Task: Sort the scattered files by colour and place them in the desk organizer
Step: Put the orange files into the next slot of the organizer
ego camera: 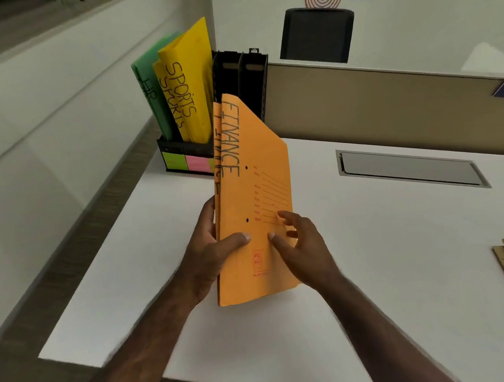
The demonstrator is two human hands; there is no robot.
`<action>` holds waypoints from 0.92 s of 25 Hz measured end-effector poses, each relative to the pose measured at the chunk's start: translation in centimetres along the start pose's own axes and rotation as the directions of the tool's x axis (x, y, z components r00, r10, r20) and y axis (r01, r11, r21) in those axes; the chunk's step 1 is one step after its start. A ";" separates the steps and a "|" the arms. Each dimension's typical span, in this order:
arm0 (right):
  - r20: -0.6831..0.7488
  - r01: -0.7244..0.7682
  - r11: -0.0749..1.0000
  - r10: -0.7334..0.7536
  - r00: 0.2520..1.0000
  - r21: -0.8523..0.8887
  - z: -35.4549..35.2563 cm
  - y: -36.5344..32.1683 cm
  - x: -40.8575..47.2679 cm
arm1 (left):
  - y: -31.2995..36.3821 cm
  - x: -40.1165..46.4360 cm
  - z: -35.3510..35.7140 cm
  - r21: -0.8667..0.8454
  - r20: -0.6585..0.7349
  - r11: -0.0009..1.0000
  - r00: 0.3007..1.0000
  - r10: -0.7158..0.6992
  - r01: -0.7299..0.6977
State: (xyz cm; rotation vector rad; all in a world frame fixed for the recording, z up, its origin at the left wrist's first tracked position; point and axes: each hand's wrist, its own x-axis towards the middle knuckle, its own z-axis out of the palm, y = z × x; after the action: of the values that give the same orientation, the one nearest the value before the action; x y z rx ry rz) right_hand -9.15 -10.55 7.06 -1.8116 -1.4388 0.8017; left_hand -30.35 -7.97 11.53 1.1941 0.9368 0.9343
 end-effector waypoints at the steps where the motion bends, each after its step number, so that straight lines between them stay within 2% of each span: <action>1: 0.001 0.002 1.000 -0.002 1.000 0.009 -0.1 -0.3 0.5 | 0.2 0.4 0.2 0.011 -0.002 1.000 1.000 0.006 -0.006; 7: -0.020 -0.022 1.000 0.022 1.000 -0.008 -0.9 0.0 1.8 | -0.8 1.9 0.0 -0.097 0.033 0.994 0.999 -0.042 0.045; 16: -0.103 -0.152 0.984 0.143 0.984 -0.089 -0.5 2.6 0.1 | -6.7 2.4 1.2 -0.260 0.183 0.921 0.951 -0.248 0.290; 23: -0.073 -0.209 0.961 0.198 0.977 -0.182 1.6 2.7 -0.6 | -9.1 2.2 -0.4 -0.322 0.203 0.870 0.925 -0.321 0.372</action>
State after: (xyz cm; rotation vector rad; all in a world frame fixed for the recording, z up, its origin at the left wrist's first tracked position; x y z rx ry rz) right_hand -8.99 -11.35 3.96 -2.1363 -1.3465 0.7300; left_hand -29.21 -6.88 2.25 0.7393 0.7914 0.6788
